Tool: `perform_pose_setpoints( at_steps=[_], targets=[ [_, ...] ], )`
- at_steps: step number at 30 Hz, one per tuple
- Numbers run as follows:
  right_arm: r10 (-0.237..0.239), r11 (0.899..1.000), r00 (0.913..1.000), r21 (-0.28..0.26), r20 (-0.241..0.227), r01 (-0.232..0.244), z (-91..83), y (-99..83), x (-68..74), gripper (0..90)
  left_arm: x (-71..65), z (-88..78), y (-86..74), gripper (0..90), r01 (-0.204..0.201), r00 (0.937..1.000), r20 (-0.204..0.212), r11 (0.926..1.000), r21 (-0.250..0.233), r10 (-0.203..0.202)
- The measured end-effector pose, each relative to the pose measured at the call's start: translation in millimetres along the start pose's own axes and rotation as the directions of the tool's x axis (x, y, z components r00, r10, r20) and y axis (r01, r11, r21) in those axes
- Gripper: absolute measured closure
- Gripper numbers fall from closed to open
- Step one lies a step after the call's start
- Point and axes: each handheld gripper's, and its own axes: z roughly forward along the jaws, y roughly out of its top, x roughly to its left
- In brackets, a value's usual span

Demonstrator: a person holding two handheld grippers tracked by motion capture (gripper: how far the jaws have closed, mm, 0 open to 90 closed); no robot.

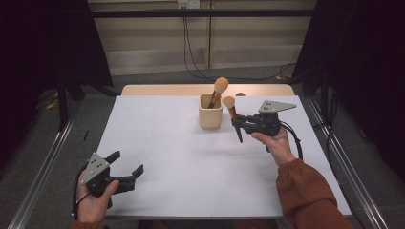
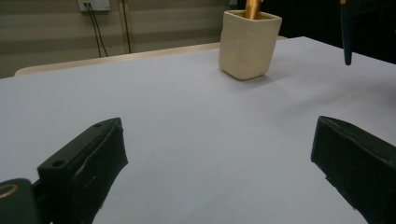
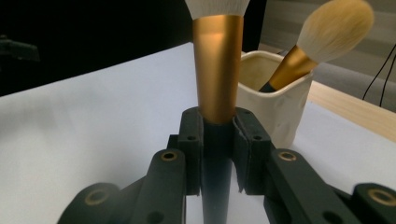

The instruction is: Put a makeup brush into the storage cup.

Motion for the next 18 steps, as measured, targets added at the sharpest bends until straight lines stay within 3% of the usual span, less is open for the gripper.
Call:
perform_pose_setpoints(
  at_steps=[15,18],
  targets=[
    [0.022,0.994,0.9994,-0.103,0.027,-0.019,3.9,22.0,-2.1,75.3,2.6,-0.4,0.3,3.2,0.005,1.0,-0.007,1.0,-0.005,-0.005],
    [0.025,0.994,0.9994,-0.103,0.026,-0.022,6.9,27.2,-3.6,75.2,2.8,-0.3,0.2,3.2,0.004,1.0,-0.009,1.0,-0.003,-0.004]
  ],
)
